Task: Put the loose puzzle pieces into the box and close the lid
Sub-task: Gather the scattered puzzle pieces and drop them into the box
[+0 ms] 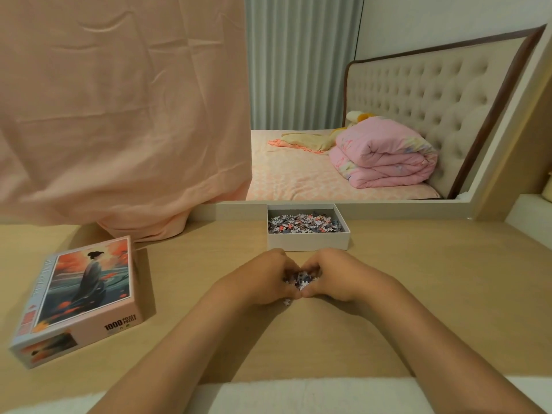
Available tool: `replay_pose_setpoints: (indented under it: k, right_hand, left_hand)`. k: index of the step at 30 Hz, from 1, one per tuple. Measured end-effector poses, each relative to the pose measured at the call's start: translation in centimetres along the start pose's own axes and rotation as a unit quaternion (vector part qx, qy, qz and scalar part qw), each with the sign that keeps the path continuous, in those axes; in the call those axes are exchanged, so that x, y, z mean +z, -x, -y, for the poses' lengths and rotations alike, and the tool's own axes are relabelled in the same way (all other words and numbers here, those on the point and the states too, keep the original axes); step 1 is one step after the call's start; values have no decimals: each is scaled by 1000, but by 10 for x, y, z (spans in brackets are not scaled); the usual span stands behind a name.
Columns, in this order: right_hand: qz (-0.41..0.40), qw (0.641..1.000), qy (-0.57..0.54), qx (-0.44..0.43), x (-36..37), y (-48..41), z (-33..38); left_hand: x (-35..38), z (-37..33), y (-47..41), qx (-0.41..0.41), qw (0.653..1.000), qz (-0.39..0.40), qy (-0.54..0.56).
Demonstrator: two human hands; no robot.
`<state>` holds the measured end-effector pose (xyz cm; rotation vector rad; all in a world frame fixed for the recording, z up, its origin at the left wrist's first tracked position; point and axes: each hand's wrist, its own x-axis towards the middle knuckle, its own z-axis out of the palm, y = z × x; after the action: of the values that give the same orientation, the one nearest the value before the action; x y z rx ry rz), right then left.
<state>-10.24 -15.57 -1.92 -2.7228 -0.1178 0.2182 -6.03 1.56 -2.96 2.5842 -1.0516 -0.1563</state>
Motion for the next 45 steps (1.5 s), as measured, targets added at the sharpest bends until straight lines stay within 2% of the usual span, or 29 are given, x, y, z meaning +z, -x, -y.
replay_pose_setpoints:
  k: [7,12,15,19,21,22,27,29,31,33,35,39,42,45]
  right_hand:
    - [-49,997,-62,24,4,0,3]
    - [-60,976,-206,35,8,-2,-2]
    - [-55,939,-335,51,11,0,-2]
    - [-60,866,-491,75,7,-1,-1]
    - [-65,856,-509,59,-6,-5,-1]
    - [-69,857,-509,43,-14,-7,0]
    - [-151,867,-475,-3,-57,-32,4]
    - [-184,879,-440,-5,-65,-46,2]
    - [-200,906,-373,9,-66,-61,-7]
    - [-191,942,-274,16,-62,-73,-19]
    - [-181,965,-191,8,-58,-78,-26]
    - [-192,971,-144,-4,-54,-74,-26]
    - [-123,990,-70,-6,-51,-67,-22]
    - [-131,991,-29,1,-52,-57,-19]
  left_hand:
    - [8,1,-2,-50,992,-81,86]
    - [15,7,-5,-89,970,-116,196]
    - [17,11,-5,-101,940,-117,305]
    - [11,5,-6,-114,870,-126,464]
    - [-1,1,-10,-101,838,-127,521]
    - [-9,1,-14,-92,837,-133,523]
    - [-49,6,-55,-54,862,-177,472]
    - [-57,9,-71,-52,883,-192,426]
    - [-58,15,-83,-51,923,-188,332]
    - [-55,23,-88,-48,965,-142,215]
    - [-51,30,-87,-37,985,-103,132]
    - [-43,37,-80,-19,989,-123,79]
    - [-37,38,-75,-6,991,-113,66]
    - [-33,39,-65,28,981,-185,54]
